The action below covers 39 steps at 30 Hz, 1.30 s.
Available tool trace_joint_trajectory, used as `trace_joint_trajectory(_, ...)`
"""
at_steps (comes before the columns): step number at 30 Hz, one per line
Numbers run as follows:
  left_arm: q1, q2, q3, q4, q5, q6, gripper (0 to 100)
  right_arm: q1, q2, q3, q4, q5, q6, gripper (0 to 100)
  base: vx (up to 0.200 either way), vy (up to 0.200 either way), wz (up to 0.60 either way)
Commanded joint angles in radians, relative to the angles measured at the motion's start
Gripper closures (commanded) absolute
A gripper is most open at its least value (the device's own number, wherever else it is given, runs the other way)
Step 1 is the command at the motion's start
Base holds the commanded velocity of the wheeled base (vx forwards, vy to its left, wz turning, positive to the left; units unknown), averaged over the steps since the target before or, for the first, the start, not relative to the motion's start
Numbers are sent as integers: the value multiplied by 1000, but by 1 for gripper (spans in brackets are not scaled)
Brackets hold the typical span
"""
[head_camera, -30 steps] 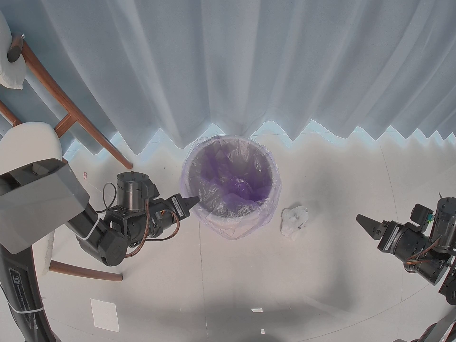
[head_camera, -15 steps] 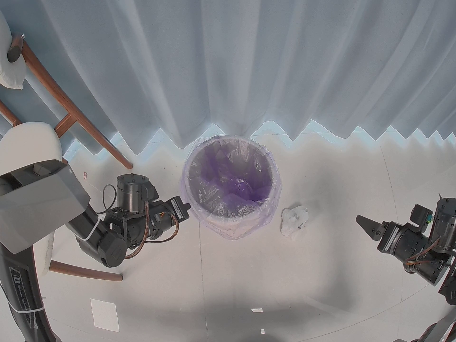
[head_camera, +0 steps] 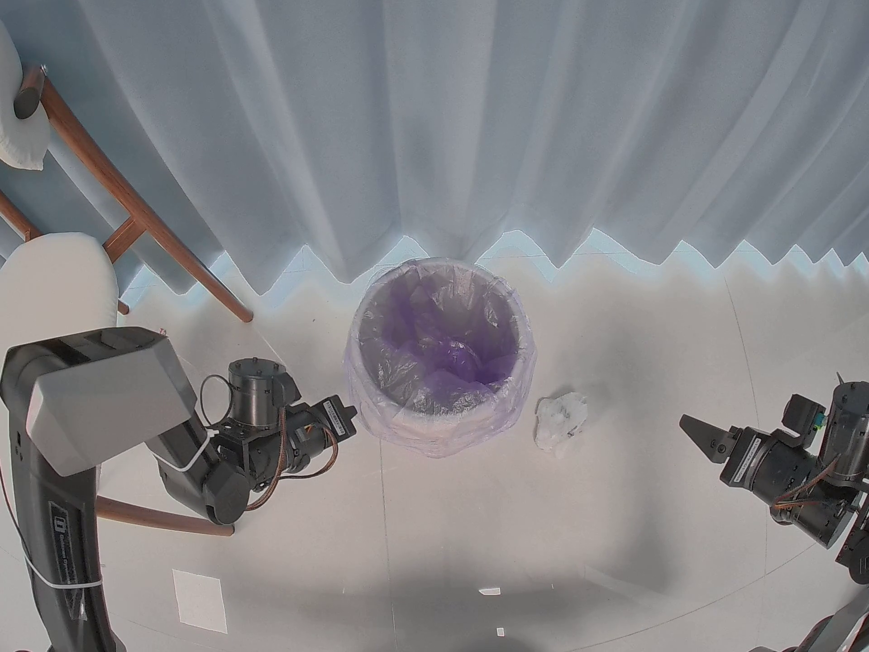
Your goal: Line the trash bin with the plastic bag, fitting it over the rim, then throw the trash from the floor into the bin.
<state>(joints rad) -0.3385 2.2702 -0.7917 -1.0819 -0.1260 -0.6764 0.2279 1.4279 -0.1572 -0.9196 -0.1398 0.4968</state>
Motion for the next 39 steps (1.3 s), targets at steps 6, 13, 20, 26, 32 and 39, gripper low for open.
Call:
trace_joint_trajectory(6, 29, 181, -121, -9, 0, 0, 100, -4, -4, 24, -4, -1, 2, 0, 0, 0, 0)
trace_joint_trajectory(13, 53, 258, -282, 131, 12, 0, 100, -10, -12, 36, -5, -3, 2, 0, 0, 0, 0)
trace_joint_trajectory(20, 52, 321, -434, 258, 106, -2, 100, -15, -12, 44, -5, -3, 0, 0, 0, 0, 0)
trace_joint_trajectory(26, 41, 315, -448, 252, 101, -9, 100, -13, -12, 58, -4, -3, -1, 0, 0, 0, 0)
trace_joint_trajectory(32, 27, 164, -282, 247, 71, -9, 0, -13, 8, 47, 5, -1, 2, 0, 0, 0, 0)
trace_joint_trajectory(39, -7, -184, 17, 246, 54, -9, 0, -13, 129, -48, 8, 3, 11, 0, 0, 0, 0)
